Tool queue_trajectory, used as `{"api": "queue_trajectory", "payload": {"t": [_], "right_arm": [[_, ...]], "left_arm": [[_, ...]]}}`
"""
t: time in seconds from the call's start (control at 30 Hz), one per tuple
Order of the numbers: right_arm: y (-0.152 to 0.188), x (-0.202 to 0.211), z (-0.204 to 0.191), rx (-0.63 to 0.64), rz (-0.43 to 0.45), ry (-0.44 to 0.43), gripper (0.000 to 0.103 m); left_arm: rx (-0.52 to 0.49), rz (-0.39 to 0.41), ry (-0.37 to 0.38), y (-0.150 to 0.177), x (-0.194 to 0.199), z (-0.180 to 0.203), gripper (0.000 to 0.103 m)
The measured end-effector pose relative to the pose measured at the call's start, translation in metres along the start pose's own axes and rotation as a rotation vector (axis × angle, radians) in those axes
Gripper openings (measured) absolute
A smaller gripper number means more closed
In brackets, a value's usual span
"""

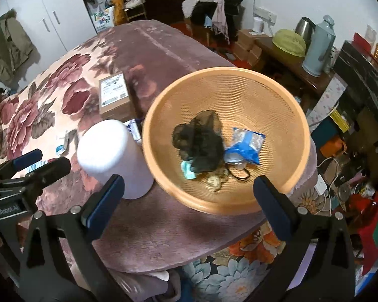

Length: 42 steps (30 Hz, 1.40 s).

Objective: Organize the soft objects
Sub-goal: 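Move both tools back over the blue-striped cloth and red sponge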

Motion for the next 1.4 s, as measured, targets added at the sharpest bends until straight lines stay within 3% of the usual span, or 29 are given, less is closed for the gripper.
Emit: {"api": "queue_trajectory", "payload": {"t": [1.4], "right_arm": [[-0.006,-0.035,-0.217,0.318,-0.044,-0.084,0.103]], "left_arm": [[0.255,0.024,-0.116,0.030,0.034,-0.228,0.102]]}}
Point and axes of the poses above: each gripper's, at about its wrist camera, not at the fingertips, and x roughly against the way its jaws point, z to its right, y to its underside, the point moved 7 cm from there along -x, roughly the way its jaws point, and after that the axes turned 6 degrees about x, right-handed, at the moved point
